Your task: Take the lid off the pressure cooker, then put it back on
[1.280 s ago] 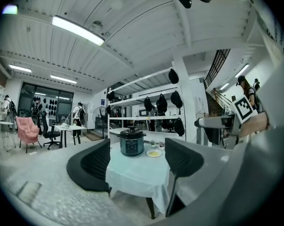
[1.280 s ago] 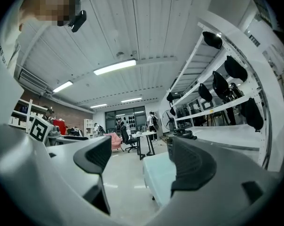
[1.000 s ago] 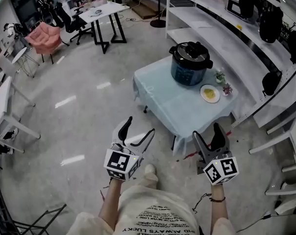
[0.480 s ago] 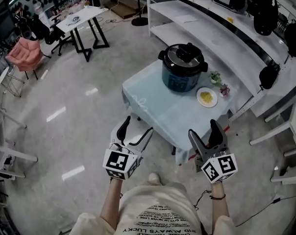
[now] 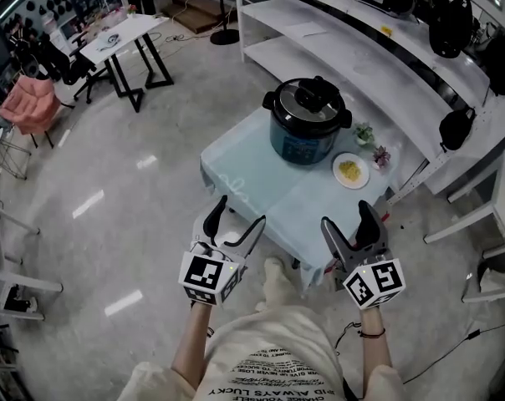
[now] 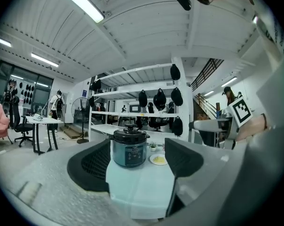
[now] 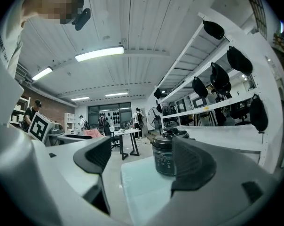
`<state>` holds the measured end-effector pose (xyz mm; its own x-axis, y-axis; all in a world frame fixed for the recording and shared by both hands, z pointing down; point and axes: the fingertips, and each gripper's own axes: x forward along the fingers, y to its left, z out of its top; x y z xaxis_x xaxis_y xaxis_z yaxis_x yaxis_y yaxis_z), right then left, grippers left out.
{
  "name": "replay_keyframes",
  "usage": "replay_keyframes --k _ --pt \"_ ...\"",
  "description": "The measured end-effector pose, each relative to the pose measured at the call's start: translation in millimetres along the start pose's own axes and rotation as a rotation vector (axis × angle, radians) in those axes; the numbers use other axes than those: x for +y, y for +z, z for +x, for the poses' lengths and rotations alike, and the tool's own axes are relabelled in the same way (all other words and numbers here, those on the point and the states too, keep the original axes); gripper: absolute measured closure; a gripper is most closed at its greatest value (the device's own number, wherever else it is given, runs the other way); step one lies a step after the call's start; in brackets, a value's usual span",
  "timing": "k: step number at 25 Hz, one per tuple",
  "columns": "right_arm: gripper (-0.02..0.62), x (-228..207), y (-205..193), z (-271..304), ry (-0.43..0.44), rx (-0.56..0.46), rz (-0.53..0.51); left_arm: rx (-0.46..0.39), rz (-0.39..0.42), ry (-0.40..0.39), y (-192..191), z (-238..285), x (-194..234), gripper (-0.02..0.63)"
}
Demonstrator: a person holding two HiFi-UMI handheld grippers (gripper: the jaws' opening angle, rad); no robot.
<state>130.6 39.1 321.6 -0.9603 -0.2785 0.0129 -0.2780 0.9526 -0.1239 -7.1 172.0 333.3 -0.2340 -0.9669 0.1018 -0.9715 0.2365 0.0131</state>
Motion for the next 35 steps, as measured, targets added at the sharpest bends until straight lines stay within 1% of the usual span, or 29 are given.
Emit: replay_keyframes --k 5,9,13,17,27,35 --pt "0.209 -12 -2 26 0.006 -0.003 0.003 -0.017 0.005 -0.013 3 27 17 0.262" --pt "0.209 -29 -2 57 -0.011 0.0 0.01 -0.023 0.006 -0.029 7 58 36 0.262" --pt "0.209 -42 2 89 -0.005 -0.007 0.006 -0.032 0.011 -0.044 15 88 54 0.262" --pt "0.209 -62 4 120 -0.017 -0.011 0.02 -0.018 0.011 -0.068 15 123 68 0.262" --pt "0.209 -109 16 183 -0.042 -0.006 0.011 0.002 0.011 -0.137 24 206 95 0.262" --pt "0.209 -129 13 216 -0.066 0.008 0.034 0.01 0.031 -0.195 30 250 112 0.262"
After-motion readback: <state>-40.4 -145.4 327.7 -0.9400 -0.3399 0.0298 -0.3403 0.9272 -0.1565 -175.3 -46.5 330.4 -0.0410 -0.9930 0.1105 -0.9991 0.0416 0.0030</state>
